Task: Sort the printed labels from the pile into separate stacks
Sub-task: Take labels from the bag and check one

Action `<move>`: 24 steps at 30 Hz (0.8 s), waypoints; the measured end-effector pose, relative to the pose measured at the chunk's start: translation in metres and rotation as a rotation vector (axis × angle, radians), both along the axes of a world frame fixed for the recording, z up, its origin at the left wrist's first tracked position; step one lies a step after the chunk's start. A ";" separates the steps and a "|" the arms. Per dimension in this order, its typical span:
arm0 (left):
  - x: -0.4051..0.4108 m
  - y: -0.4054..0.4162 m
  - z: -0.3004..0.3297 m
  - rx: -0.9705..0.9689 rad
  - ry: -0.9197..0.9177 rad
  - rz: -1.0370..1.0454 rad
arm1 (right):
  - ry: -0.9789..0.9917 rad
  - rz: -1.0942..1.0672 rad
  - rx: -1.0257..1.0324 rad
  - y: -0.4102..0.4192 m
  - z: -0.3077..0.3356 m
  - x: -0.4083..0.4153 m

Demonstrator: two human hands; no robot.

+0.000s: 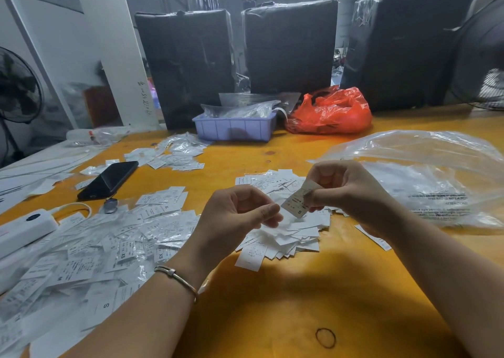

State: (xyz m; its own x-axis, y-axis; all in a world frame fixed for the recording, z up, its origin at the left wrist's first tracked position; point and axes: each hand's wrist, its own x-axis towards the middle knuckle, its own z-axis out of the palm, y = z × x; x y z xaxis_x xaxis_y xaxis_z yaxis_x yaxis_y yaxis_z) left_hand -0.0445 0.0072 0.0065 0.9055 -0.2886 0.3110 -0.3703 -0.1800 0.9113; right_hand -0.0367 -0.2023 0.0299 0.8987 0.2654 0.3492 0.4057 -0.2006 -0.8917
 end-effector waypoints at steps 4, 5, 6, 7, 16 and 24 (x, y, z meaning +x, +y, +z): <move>0.001 -0.001 -0.001 0.025 0.010 -0.010 | 0.011 0.011 -0.005 0.002 -0.002 0.001; 0.001 -0.001 0.000 0.019 0.011 -0.014 | 0.005 0.009 -0.006 0.001 -0.003 0.001; 0.001 -0.001 0.000 0.008 0.014 -0.018 | 0.004 0.012 -0.013 0.002 -0.003 0.001; 0.000 -0.001 0.000 -0.003 0.015 -0.020 | 0.005 0.021 -0.023 0.003 -0.003 0.001; 0.003 -0.002 -0.003 -0.011 0.019 -0.012 | -0.004 0.036 -0.054 0.010 -0.008 -0.002; 0.005 0.003 -0.002 -0.124 0.005 0.045 | -0.074 -0.240 0.055 0.000 -0.004 0.005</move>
